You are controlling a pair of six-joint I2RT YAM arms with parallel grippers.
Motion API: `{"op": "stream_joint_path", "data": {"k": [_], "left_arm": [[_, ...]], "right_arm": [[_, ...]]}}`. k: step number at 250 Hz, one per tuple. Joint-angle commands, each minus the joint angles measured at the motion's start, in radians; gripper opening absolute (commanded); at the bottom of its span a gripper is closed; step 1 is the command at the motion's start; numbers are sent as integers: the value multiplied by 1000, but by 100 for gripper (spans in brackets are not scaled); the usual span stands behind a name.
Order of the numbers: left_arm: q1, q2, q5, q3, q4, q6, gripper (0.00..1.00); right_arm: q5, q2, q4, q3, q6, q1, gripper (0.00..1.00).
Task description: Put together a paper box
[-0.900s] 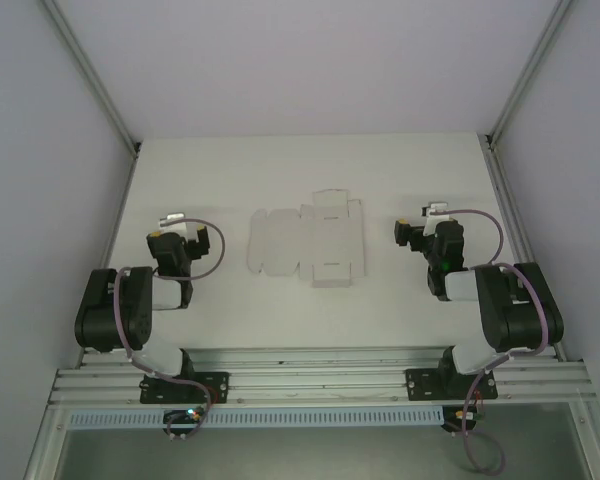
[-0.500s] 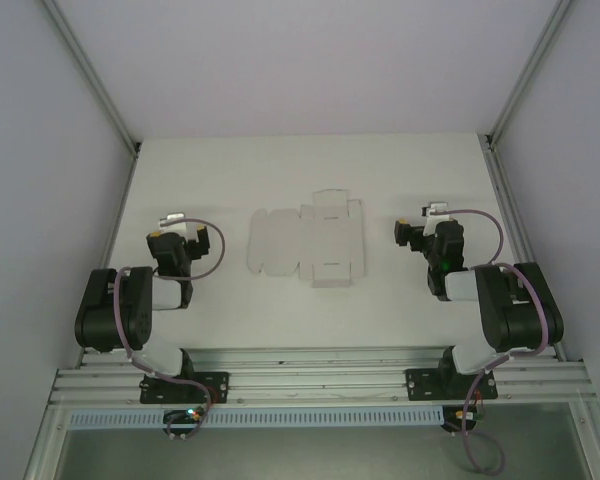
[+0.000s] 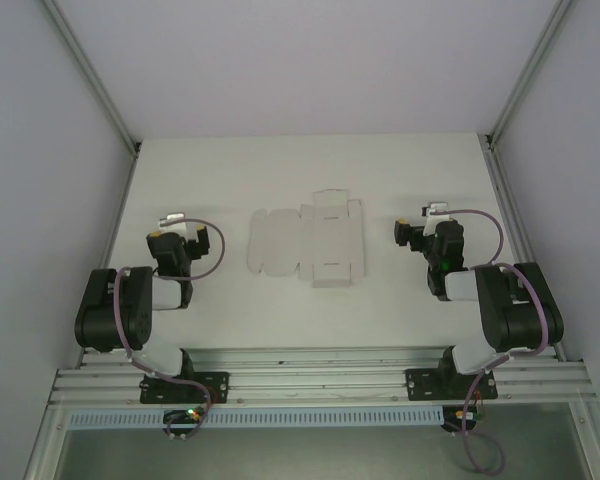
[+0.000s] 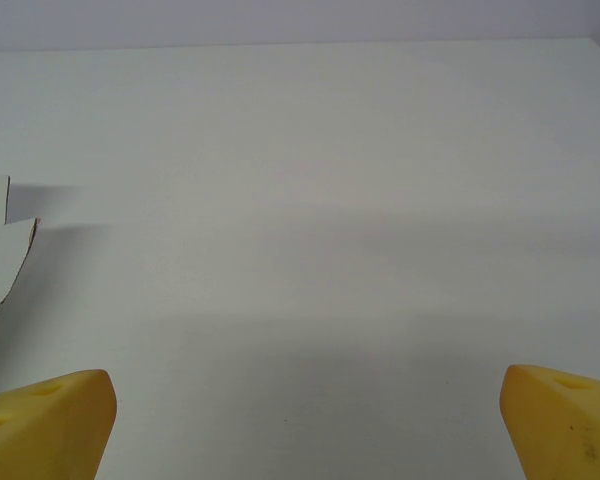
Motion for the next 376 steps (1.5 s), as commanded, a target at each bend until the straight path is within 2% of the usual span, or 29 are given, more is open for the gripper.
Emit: {"op": "stream_joint_path", "data": {"k": [1,42,82,94,115,127,142,172,196,237,284,311,376], "left_arm": [[9,-41,-3,29,-39,-4,100],[10,-85,-4,40,-98,-1,100],[-25,-221,-58,101,-326,7,100],[-45,-278,-64,130,-433,-29,100],[-72,-368,11,172,-591,-98,100],[-103,-405,5,197,-673,-127,100],[-145,-435,-23,231,-776,-170,100],[-202,-441,86,304,-951,-252,100],[-231,-405,219,346,-1011,-317,100],[-279,-310,315,401,-1048,-383,100],[-297,-175,356,473,-1092,-388,100],[-297,-109,416,502,-1090,-393,100],[-297,9,486,541,-1058,-388,100]], "right_arm": [[7,-22,1,11,11,-4,99],[11,-106,-95,27,6,1,100],[70,-233,-471,163,51,50,100],[86,-254,-580,217,67,92,100],[145,-276,-742,306,105,190,100],[170,-282,-809,349,145,250,100],[150,-281,-877,399,186,323,100],[62,-223,-979,485,362,408,100],[-15,-157,-1000,517,451,448,100],[-99,-8,-960,551,501,478,100],[-88,139,-972,593,495,473,100],[-110,205,-959,590,510,452,100],[-69,261,-971,545,528,422,100]]}}
